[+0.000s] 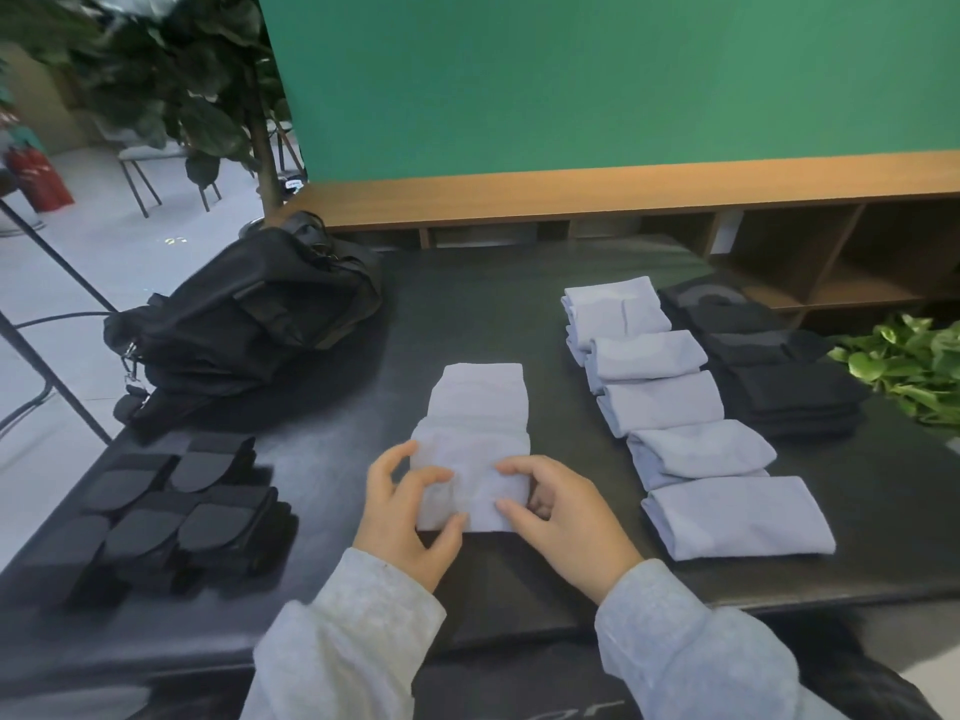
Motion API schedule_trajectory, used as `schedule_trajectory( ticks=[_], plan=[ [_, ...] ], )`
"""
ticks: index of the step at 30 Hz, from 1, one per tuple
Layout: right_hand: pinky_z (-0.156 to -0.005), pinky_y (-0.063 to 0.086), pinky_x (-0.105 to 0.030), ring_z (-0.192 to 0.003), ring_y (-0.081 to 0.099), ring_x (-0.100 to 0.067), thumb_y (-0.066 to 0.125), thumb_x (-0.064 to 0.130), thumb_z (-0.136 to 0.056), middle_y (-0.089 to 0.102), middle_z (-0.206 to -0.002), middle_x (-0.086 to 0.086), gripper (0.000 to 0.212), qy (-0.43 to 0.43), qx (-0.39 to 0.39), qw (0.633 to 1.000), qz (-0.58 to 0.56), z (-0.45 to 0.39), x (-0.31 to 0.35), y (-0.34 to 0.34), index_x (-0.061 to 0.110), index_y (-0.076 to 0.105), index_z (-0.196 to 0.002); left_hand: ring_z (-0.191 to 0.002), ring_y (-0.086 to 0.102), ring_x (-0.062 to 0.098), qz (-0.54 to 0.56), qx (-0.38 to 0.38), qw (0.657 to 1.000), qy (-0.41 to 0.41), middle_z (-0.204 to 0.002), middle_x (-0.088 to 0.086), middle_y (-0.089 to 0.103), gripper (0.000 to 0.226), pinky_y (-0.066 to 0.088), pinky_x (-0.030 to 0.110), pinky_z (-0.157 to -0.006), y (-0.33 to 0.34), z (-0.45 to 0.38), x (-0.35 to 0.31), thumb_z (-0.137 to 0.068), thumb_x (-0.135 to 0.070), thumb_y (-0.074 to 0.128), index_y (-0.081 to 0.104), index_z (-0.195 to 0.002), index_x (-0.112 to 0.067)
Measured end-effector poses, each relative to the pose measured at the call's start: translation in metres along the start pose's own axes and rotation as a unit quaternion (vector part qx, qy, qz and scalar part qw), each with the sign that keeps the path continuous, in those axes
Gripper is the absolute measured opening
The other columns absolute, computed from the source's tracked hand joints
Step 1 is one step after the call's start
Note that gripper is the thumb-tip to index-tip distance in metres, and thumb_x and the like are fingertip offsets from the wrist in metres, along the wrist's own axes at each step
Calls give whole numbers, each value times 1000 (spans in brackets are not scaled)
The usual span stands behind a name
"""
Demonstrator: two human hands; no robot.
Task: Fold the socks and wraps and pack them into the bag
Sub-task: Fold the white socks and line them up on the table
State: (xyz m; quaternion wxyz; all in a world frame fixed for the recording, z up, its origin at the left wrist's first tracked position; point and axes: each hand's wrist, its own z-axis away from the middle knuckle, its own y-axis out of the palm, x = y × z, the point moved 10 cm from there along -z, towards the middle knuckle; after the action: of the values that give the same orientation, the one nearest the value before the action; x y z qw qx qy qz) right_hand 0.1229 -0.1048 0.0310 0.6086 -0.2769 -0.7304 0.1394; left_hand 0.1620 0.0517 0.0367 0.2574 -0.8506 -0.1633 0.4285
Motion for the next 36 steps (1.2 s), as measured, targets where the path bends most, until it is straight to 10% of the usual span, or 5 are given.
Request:
schedule_trajectory(
  ticks=[3,12,26,31,36],
  plan=[
    [-63,40,-10,-64,51,-4,62,14,-88,52,-66,19,26,5,-19,1000,-12,5,-1,-4,31,61,-107,-111,43,3,-8,21,999,33,-125,-20,31,32,31,-1,-83,5,9,-7,-67,-43,55,49,-99,-40],
    [-88,28,3,-104,41,23,41,-11,-89,44,-111,32,51,-13,13,1000,3,14,4,-2,33,51,-111,-116,41,-2,-7,38,998,54,-122,-28,39,78,30,0,-94,6,13,-6,-63,26,52,52,-106,-39],
    [-88,27,-5,-111,27,4,78,9,-72,34,-127,16,42,-93,-63,983,144,21,5,-1,30,66,-106,-104,48,-6,7,28,995,93,-108,-19,51,22,35,5,-92,6,13,-11,-82,-26,56,55,-101,-38],
    [-92,30,-14,-115,38,-5,60,32,-81,58,-114,8,17,-132,-34,976,172,22,11,8,28,69,-95,-126,34,23,-56,-21,990,128,-112,-9,58,30,34,41,-97,2,14,-14,-71,-17,65,56,-93,-35],
    [-91,28,-7,-106,42,2,38,45,-86,58,-105,18,38,-112,15,979,167,22,10,16,27,67,-102,-120,39,15,-47,6,992,116,-104,-19,56,13,48,48,-87,7,12,-10,-80,-34,53,56,-93,-35]
  ],
)
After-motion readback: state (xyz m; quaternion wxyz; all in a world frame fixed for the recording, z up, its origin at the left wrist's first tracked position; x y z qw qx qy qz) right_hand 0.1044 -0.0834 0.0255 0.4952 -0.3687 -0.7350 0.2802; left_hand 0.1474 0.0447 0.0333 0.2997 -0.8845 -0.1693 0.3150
